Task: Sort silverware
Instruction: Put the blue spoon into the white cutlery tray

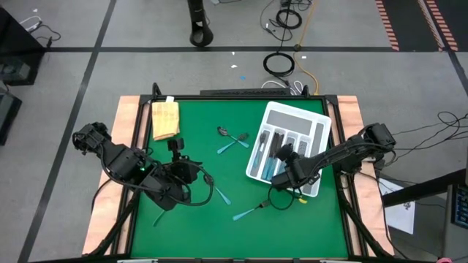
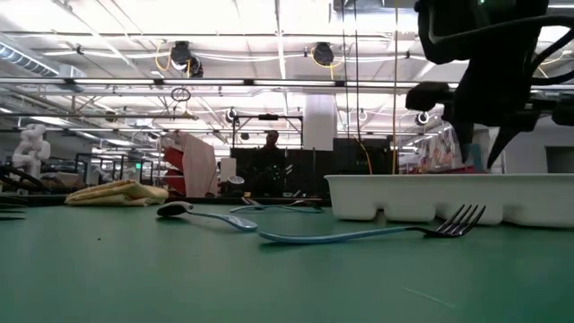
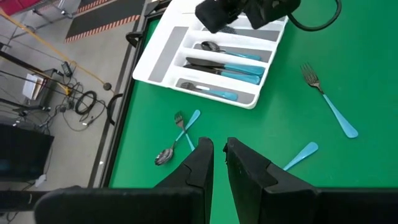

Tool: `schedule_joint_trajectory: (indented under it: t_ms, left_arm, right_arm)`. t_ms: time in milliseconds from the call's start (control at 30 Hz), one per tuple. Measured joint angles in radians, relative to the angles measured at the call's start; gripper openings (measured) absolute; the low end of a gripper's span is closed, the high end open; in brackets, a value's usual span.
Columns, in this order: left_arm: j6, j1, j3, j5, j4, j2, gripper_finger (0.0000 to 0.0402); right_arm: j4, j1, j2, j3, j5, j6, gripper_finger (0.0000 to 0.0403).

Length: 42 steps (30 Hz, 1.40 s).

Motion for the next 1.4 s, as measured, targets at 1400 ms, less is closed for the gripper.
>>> schedule_joint_trajectory:
  t_ms: [1400]
  left_arm:
    - [0.001, 0.0, 0.0, -0.024, 0.0, 0.001, 0.0052]
  right_arm:
    - [0.309, -0.632, -0.376, -0.237, -0.502, 0.267, 0.0176]
